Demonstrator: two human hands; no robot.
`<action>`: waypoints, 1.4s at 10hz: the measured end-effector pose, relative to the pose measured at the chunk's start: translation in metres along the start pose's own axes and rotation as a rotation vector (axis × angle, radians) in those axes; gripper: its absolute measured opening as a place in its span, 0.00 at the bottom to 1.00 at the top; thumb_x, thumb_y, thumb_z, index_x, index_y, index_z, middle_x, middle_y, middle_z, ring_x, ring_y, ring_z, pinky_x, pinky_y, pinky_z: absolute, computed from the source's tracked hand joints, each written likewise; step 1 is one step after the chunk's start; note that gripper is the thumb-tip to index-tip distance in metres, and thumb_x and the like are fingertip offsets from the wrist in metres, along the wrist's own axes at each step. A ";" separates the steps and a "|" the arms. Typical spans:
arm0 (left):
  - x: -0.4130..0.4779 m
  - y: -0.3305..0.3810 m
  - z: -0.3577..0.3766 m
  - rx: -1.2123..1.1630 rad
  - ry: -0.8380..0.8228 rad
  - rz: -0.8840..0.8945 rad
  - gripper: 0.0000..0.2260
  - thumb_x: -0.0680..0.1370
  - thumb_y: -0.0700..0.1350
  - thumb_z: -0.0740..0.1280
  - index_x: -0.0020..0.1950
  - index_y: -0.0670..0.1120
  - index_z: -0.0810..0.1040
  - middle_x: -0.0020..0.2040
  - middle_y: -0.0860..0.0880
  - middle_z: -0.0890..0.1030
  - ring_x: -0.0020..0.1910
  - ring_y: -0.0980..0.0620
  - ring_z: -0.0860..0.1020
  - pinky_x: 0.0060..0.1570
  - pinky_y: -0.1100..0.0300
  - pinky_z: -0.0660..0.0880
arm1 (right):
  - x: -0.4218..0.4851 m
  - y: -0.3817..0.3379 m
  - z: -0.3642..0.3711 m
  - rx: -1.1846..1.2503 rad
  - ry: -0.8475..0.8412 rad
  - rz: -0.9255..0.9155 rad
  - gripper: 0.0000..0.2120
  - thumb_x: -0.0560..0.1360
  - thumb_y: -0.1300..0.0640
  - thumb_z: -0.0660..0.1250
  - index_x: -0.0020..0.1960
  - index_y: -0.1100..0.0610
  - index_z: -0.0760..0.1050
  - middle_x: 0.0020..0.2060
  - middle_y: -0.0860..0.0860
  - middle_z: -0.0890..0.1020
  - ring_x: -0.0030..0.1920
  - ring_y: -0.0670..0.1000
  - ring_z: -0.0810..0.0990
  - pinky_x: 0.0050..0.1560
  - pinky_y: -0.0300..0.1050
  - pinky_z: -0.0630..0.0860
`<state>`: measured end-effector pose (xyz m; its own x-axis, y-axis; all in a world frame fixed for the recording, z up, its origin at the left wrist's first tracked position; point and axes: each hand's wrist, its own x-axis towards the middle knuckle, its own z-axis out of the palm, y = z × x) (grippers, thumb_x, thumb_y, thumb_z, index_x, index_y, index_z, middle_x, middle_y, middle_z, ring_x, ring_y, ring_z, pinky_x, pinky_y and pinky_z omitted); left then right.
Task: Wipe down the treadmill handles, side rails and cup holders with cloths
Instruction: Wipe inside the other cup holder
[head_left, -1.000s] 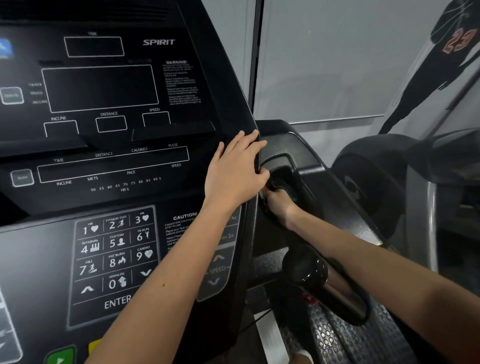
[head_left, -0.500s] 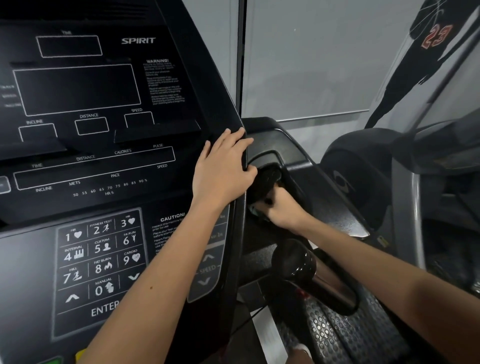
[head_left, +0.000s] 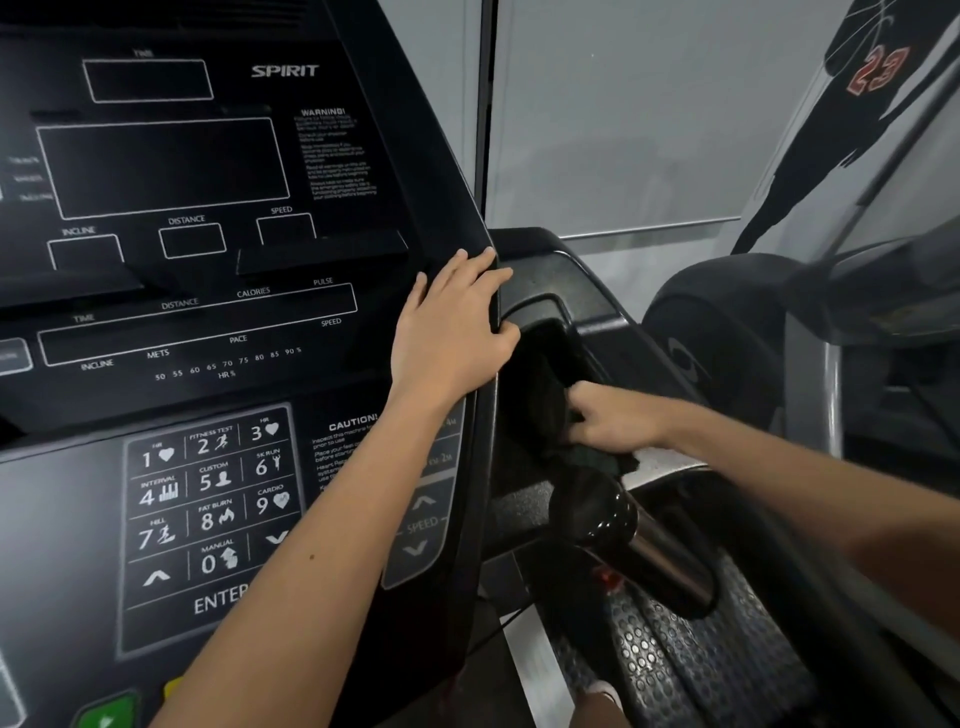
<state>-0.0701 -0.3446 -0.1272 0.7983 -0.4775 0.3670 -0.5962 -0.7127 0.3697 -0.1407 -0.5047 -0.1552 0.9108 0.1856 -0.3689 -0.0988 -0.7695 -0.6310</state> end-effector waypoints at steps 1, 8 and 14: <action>0.001 0.000 0.000 -0.002 0.000 0.001 0.24 0.76 0.49 0.61 0.73 0.54 0.63 0.76 0.57 0.58 0.76 0.58 0.51 0.74 0.54 0.46 | -0.004 -0.007 -0.019 -0.167 -0.184 0.108 0.10 0.72 0.72 0.59 0.41 0.61 0.76 0.36 0.52 0.79 0.35 0.45 0.77 0.37 0.39 0.73; 0.000 -0.002 -0.002 -0.009 -0.015 0.004 0.24 0.77 0.51 0.62 0.73 0.55 0.62 0.76 0.57 0.58 0.76 0.58 0.50 0.74 0.54 0.45 | 0.005 0.019 -0.039 -1.066 -0.273 -0.084 0.07 0.73 0.61 0.60 0.47 0.56 0.75 0.50 0.53 0.79 0.55 0.55 0.76 0.62 0.52 0.70; -0.001 -0.002 -0.002 -0.017 -0.021 -0.001 0.24 0.77 0.51 0.62 0.73 0.55 0.62 0.76 0.57 0.57 0.76 0.58 0.50 0.74 0.54 0.45 | 0.038 -0.026 -0.014 -0.612 -0.425 0.328 0.06 0.74 0.68 0.56 0.48 0.63 0.70 0.36 0.53 0.73 0.33 0.48 0.68 0.31 0.36 0.69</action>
<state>-0.0697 -0.3418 -0.1260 0.8004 -0.4879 0.3484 -0.5967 -0.7043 0.3846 -0.0984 -0.4866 -0.1434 0.6316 0.0140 -0.7752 0.0145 -0.9999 -0.0062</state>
